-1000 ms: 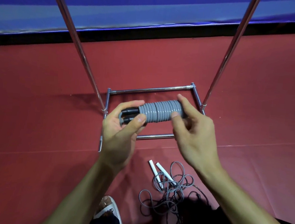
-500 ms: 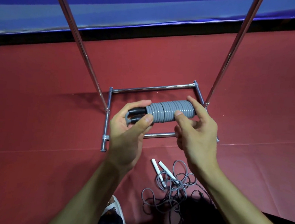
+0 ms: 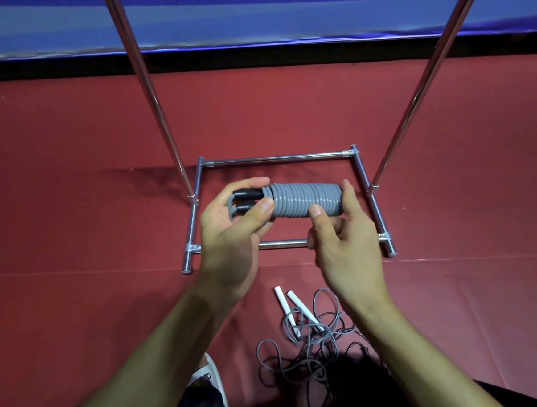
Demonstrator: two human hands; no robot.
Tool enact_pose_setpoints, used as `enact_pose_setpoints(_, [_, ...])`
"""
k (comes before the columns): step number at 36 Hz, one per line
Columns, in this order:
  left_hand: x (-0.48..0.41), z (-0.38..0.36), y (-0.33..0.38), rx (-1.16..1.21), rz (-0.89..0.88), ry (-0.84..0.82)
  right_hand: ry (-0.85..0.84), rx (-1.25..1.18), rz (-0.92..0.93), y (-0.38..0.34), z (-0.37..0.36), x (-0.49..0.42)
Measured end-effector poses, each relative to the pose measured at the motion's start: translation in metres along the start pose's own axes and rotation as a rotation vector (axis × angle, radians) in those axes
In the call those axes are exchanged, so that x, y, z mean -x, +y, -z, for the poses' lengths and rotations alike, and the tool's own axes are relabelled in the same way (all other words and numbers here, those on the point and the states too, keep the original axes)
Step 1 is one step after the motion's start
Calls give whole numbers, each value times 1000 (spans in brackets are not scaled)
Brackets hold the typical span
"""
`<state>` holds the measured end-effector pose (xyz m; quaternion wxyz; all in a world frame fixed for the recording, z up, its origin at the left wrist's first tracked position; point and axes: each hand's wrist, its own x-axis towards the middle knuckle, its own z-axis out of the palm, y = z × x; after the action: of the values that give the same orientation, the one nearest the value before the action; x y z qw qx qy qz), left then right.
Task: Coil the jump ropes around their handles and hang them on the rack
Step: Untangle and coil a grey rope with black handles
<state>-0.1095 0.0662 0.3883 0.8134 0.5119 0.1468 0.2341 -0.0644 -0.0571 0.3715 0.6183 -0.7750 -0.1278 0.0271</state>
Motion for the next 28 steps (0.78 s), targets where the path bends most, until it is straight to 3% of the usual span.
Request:
enact_pose_setpoints(5, [0, -5, -6, -7, 48, 78, 141, 36, 93, -6, -2, 4])
enact_pose_setpoints(13, [-3, -12, -9, -67, 85, 128, 83, 349, 288, -5, 6, 3])
enact_pose_setpoints(28, [-11, -8, -5, -202, 94, 159, -382, 501, 303, -6, 20, -11])
